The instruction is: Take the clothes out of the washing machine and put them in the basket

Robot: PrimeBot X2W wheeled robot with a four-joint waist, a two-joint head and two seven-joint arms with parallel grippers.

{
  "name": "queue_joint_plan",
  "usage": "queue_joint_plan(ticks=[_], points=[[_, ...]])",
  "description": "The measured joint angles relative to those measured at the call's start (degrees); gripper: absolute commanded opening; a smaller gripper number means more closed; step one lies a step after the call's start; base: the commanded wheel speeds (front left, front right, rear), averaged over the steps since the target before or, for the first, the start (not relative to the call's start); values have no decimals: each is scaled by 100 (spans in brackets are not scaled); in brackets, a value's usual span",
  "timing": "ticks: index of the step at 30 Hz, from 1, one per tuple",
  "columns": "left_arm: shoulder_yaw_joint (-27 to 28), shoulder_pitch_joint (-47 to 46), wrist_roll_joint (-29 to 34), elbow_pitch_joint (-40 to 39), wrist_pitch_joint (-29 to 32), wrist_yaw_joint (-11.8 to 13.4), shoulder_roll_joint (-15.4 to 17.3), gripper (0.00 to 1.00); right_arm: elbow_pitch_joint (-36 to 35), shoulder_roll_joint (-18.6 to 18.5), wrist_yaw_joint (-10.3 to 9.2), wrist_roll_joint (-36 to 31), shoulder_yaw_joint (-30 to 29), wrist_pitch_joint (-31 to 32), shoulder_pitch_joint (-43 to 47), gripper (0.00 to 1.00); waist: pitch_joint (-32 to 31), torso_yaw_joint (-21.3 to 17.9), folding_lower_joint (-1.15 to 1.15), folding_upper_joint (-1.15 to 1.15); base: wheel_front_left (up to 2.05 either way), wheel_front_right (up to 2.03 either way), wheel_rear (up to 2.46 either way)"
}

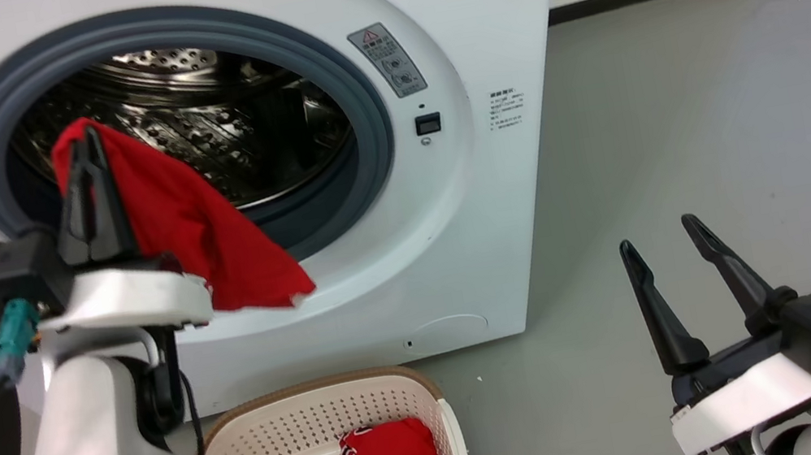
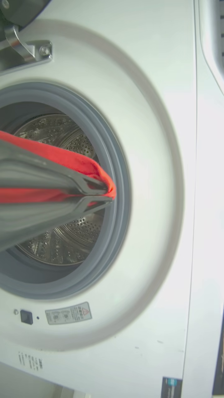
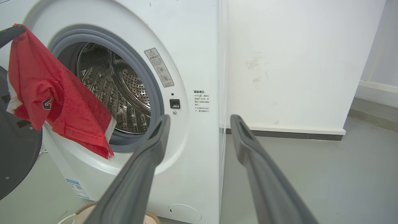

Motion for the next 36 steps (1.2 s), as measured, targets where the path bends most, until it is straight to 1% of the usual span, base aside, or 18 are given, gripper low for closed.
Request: queue_joint_plan(ticks=[4, 7, 8, 10, 13, 16, 21, 24, 26, 31, 36], points=[[-82, 447, 54, -709, 5, 64, -38, 0, -46, -1, 0, -32, -52, 52, 149, 100, -146, 109, 0, 0, 0, 0, 0], [-156, 749, 107, -1298, 138, 136, -36, 0, -90, -1, 0, -36, -60, 102, 186, 100, -207, 200, 0, 0, 0, 0, 0], [-198, 953, 140, -1710, 243, 191, -40, 0, -123, -1, 0, -63, -70, 114, 253, 100, -231, 266, 0, 0, 0, 0, 0], [-246, 1253, 177, -2284, 437, 268, -34, 0, -157, -1, 0, -84, -60, 153, 278, 100, -254, 353, 1, 0, 0, 0, 0], [-322, 1584, 186, -2696, 608, 339, -48, 0, -205, -1, 0, -90, -47, 177, 279, 100, -222, 412, 1, 0, 0, 0, 0], [-399, 1890, 135, -2767, 760, 388, -110, 0, -243, -1, 0, -110, -38, 196, 274, 100, -136, 449, 1, 0, 0, 0, 0], [-477, 2318, -67, -2361, 802, 398, -268, 0, -310, -1, 0, -130, 25, 201, 204, 100, 97, 436, 1, 0, 0, 0, 0], [-487, 2498, -230, -1880, 728, 414, -421, 0, -323, -1, 0, -137, 57, 197, 90, 100, 290, 402, 2, 0, 0, 0, 0], [-428, 2545, -338, -1485, 615, 412, -460, 0, -325, -1, 0, -141, 78, 193, 35, 100, 436, 374, 1, 0, 0, 0, 0], [-330, 2442, -543, -379, 336, 338, -558, 0, -353, -1, 0, -166, 136, 147, -200, 100, 854, 293, 2, 0, 0, 0, 0], [-208, 1887, -637, 742, 122, 222, -570, 0, -392, -1, 0, -188, 213, 90, -529, 100, 1373, 190, 2, 0, 0, 0, 0]])
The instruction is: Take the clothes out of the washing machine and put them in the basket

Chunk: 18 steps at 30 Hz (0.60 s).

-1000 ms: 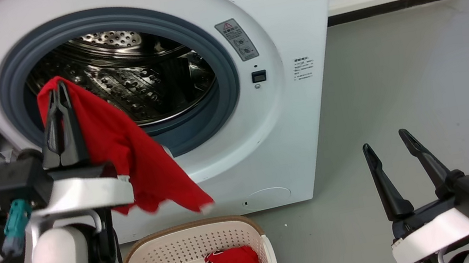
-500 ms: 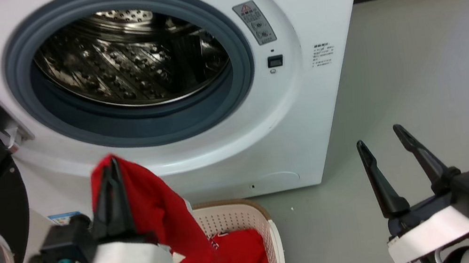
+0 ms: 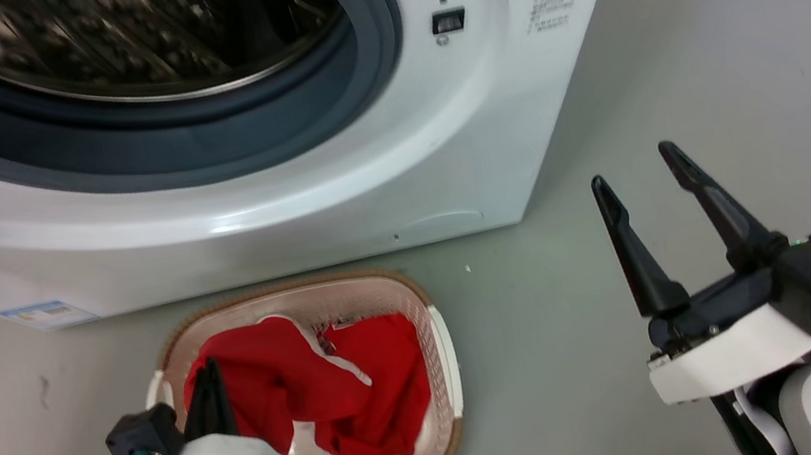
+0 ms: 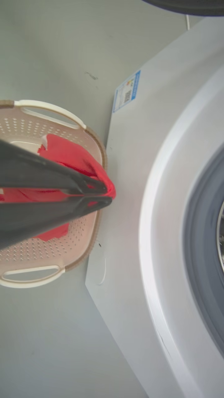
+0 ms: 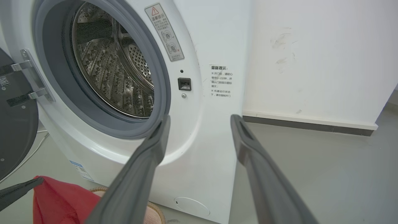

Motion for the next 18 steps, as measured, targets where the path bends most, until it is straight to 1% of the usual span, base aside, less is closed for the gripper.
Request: queue_joint_plan(ticks=[8, 13, 18], points=[[222, -1113, -16, 1543, -107, -197, 33, 0, -24, -1, 0, 4, 48, -121, -463, 100, 939, -218, 0, 0, 0, 0, 0], [334, -1625, 140, 2116, -116, -328, 82, 0, -14, -1, 0, 51, 125, -244, -746, 100, 1560, -385, 1, 0, 0, 0, 0], [339, -1917, 316, 2751, -122, -364, 74, 0, 44, -2, 0, 123, 225, -352, -974, 100, 2106, -575, 1, 0, 0, 0, 0]])
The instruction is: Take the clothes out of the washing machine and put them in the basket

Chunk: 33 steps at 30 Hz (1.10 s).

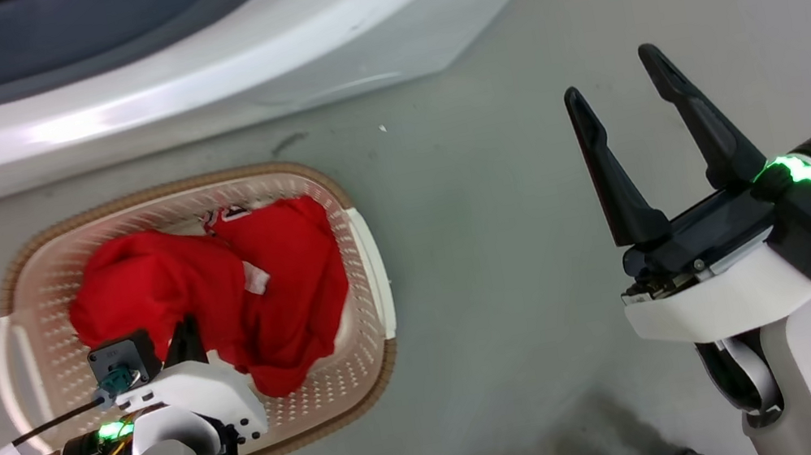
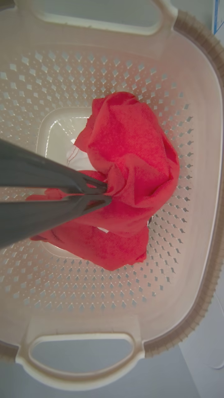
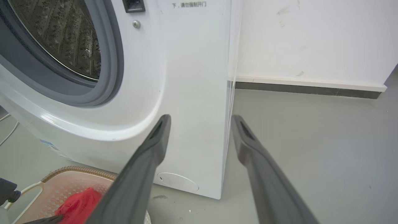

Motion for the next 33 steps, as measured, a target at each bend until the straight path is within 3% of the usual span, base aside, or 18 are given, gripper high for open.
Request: queue_joint_plan(ticks=[12, 13, 15, 23, 33], points=[[205, -563, 36, 1290, 0, 101, 158, 0, 122, 1, 0, 133, 85, -151, -242, 100, 786, -406, 0, 0, 0, 0, 0], [214, -589, 35, 1325, 0, 92, 157, 29, 143, 1, 0, 138, 87, -153, -242, 100, 799, -424, 0, 0, 0, 0, 0], [237, -654, 34, 1328, -1, 79, 154, 100, 198, 2, 0, 140, 76, -166, -244, 100, 775, -435, 0, 0, 0, 0, 0], [380, -391, -14, 1282, -1, -13, 9, 100, 502, 3, 0, 134, 54, -188, -210, 100, 217, -308, -1, 0, 0, 0, 0], [583, 427, -40, 787, -1, -277, -270, 100, 826, 4, 0, -35, -280, -88, 372, 100, -1165, -9, -2, 0, 0, 0, 0]])
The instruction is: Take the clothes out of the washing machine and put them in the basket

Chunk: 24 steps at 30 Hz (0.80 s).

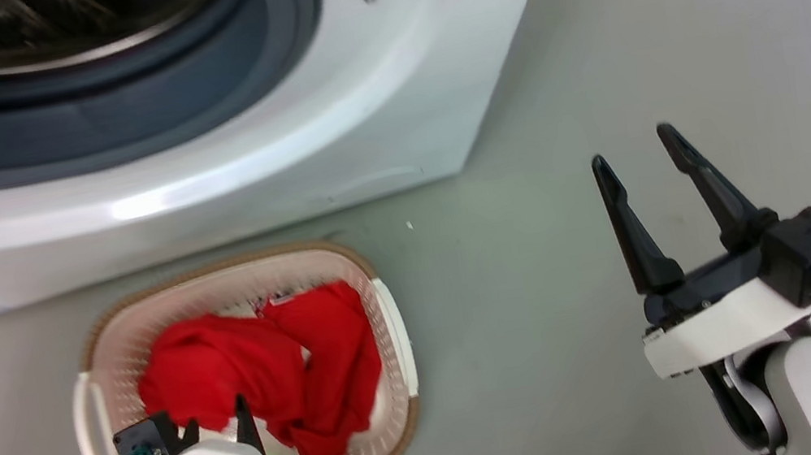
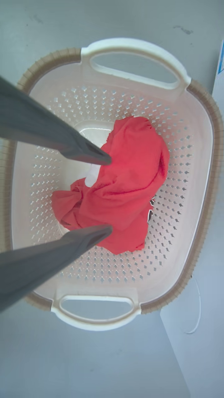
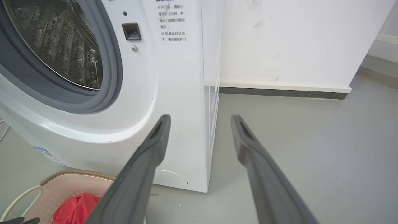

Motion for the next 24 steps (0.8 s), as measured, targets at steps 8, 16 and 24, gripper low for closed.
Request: queue_joint_plan(ticks=[8, 16, 24], points=[[42, 471, 261, -1063, 0, -151, -133, 100, -40, -1, 0, -90, -300, 241, 495, 100, -1057, 350, -1, 0, 0, 0, 0], [-9, 838, 553, -2529, 0, -234, -165, 100, -153, -1, 0, -151, -505, 417, 912, 100, -1768, 735, -1, 0, 0, 0, 0], [-398, 1379, 977, -4057, 0, -199, -174, 100, -151, -1, 0, -236, -730, 559, 1326, 100, -2375, 948, -1, 0, 0, 0, 0]])
